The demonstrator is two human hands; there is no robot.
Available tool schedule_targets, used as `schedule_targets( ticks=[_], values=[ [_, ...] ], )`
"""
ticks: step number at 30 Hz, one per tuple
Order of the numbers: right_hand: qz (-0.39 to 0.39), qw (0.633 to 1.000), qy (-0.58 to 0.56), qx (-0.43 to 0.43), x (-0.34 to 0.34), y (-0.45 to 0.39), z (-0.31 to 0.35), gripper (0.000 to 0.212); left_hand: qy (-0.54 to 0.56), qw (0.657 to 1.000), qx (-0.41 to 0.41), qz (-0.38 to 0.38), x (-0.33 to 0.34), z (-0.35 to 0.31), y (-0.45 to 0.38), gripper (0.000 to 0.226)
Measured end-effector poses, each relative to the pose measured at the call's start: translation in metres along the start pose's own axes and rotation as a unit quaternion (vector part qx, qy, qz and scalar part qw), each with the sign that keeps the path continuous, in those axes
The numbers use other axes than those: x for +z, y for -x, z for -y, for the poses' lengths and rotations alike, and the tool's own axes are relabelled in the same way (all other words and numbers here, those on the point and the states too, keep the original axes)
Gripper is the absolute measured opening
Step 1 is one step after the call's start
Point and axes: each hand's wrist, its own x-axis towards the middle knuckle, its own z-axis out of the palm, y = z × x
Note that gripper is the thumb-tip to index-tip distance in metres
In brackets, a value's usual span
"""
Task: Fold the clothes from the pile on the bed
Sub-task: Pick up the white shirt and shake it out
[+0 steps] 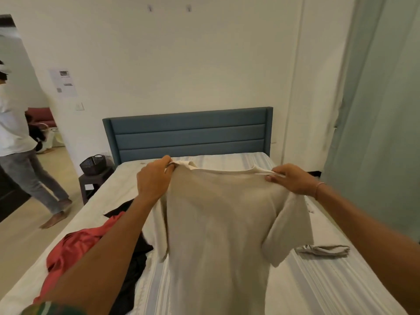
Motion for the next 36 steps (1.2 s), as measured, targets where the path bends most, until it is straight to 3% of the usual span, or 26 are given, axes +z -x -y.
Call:
schedule_targets(
  ticks=[3, 7, 11, 13, 17, 21, 28, 34, 36],
  values=[
    [-0.008, 0.999, -0.027, -0.018, -0.009, 0.01, -0.01, 0.019, -0.054, 0.994, 0.093, -0.016, -0.009, 0.006, 0.007, 0.029],
    [-0.177, 0.983, 0.004, -0.044, -0.007, 0.012, -0.01, 0.015, -0.09, 0.987, 0.127, -0.033, -0.023, 0.002, 0.016, 0.041],
    [-0.306, 0.935, 0.161, -0.081, -0.02, 0.03, -0.009, 0.036, -0.07, 0.989, 0.123, -0.052, -0.043, -0.013, 0.028, 0.061],
    [-0.345, 0.901, 0.229, -0.13, -0.028, 0.046, -0.012, 0.047, -0.059, 0.989, 0.117, -0.063, -0.053, -0.028, 0.039, 0.06],
    [-0.39, 0.875, 0.251, -0.141, -0.036, 0.081, -0.019, 0.056, -0.048, 0.994, 0.075, -0.061, -0.068, -0.057, 0.055, 0.053],
    [-0.424, 0.866, 0.231, -0.128, -0.048, 0.121, -0.031, 0.06, -0.049, 0.986, 0.143, -0.072, -0.075, -0.078, 0.069, 0.045],
    [-0.42, 0.853, 0.291, -0.109, -0.059, 0.15, -0.053, 0.067, -0.085, 0.961, 0.255, -0.068, -0.068, -0.096, 0.088, 0.044],
    [-0.393, 0.859, 0.319, -0.07, -0.045, 0.128, -0.085, 0.072, -0.061, 0.978, 0.201, 0.021, -0.02, -0.099, 0.086, 0.049],
    [-0.387, 0.858, 0.336, -0.041, -0.035, 0.108, -0.098, 0.069, -0.053, 0.981, 0.178, 0.055, 0.007, -0.099, 0.08, 0.042]
  ],
)
